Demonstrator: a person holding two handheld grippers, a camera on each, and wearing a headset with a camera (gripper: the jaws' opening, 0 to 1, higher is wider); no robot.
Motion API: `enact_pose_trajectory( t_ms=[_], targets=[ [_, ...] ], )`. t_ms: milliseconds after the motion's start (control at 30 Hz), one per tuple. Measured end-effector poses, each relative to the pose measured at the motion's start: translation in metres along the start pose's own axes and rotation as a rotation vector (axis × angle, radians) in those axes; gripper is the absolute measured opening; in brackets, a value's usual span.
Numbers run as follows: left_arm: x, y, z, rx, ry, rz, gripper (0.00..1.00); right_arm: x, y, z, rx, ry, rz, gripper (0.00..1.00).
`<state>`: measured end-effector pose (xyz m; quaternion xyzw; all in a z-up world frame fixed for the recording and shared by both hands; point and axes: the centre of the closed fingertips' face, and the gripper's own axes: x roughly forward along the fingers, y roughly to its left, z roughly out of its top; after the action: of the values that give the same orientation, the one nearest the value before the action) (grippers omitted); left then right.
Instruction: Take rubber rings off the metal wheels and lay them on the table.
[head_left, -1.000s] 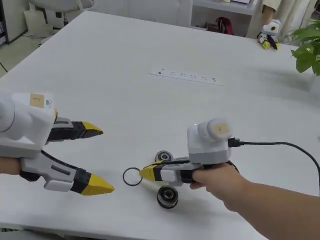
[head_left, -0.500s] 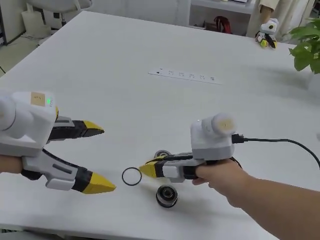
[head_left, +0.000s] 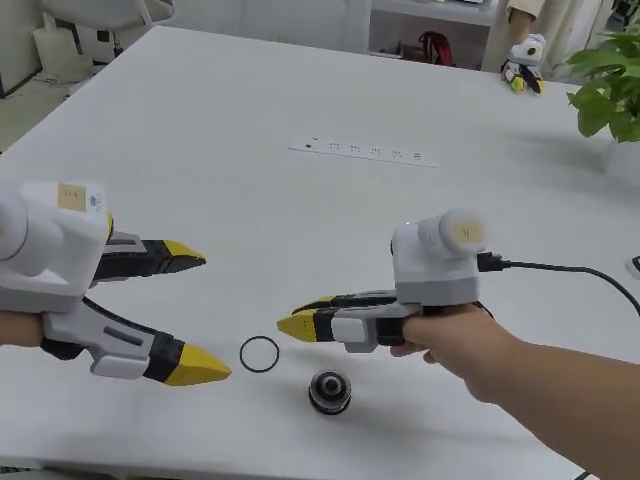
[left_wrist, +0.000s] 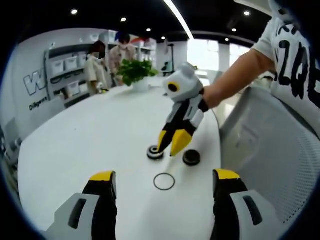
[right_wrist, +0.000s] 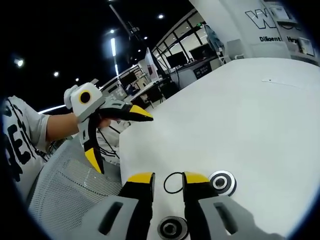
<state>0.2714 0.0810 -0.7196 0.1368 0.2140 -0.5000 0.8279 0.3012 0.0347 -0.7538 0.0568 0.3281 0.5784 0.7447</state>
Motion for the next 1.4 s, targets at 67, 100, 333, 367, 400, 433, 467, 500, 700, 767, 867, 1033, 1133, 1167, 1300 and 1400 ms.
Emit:
enact_pose_trajectory(
  t_ms=[67,100,333,367,400,433,467,500,700,767,867,1033,1133,1167,1300,1400],
  targets=[
    [0.0,0.0,0.001,0.002,-0.002,-0.001,0.8,-0.003,0.002,0.002,-0.004,-0.005,0.003,0.2],
    [0.001,0.0,0.002,0.003,-0.002,-0.001,0.8,-0.005,0.003,0.003,-0.01,-0.009,0.005,0.21],
    [0.004,-0.002,0.005,0.006,-0.005,-0.009,0.8,-0.014,0.007,0.008,-0.014,-0.034,0.009,0.23],
    [0.004,-0.003,0.006,0.007,-0.005,-0.01,0.8,-0.015,0.007,0.009,-0.012,-0.038,0.007,0.23],
    [0.004,-0.003,0.006,0.009,-0.005,-0.011,0.8,-0.017,0.007,0.009,-0.012,-0.04,0.006,0.23],
    [0.005,-0.004,0.007,0.012,-0.005,-0.013,0.8,-0.019,0.007,0.009,-0.013,-0.042,0.004,0.24],
    [0.006,-0.004,0.008,0.014,-0.007,-0.015,0.8,-0.02,0.007,0.009,-0.015,-0.042,0.004,0.24],
    [0.006,-0.004,0.009,0.015,-0.009,-0.016,0.8,-0.022,0.008,0.009,-0.018,-0.043,0.004,0.24],
    [0.011,-0.007,0.013,0.02,-0.011,-0.028,0.8,-0.03,0.012,0.01,-0.03,-0.056,0.001,0.26],
    [0.012,-0.007,0.014,0.023,-0.011,-0.03,0.8,-0.033,0.011,0.01,-0.034,-0.057,0.0,0.26],
    [0.014,-0.008,0.016,0.031,-0.012,-0.031,0.79,-0.038,0.013,0.012,-0.027,-0.069,0.002,0.26],
    [0.016,-0.011,0.018,0.034,-0.012,-0.042,0.79,-0.044,0.012,0.013,-0.029,-0.083,-0.004,0.26],
    [0.018,-0.012,0.019,0.035,-0.013,-0.047,0.79,-0.047,0.011,0.012,-0.035,-0.082,-0.011,0.26],
    [0.018,-0.012,0.019,0.035,-0.013,-0.049,0.79,-0.049,0.011,0.011,-0.046,-0.081,-0.017,0.26],
    [0.019,-0.013,0.019,0.035,-0.013,-0.052,0.78,-0.054,0.01,0.01,-0.057,-0.082,-0.022,0.27],
    [0.021,-0.014,0.02,0.034,-0.013,-0.055,0.78,-0.057,0.009,0.009,-0.06,-0.084,-0.025,0.27]
  ],
)
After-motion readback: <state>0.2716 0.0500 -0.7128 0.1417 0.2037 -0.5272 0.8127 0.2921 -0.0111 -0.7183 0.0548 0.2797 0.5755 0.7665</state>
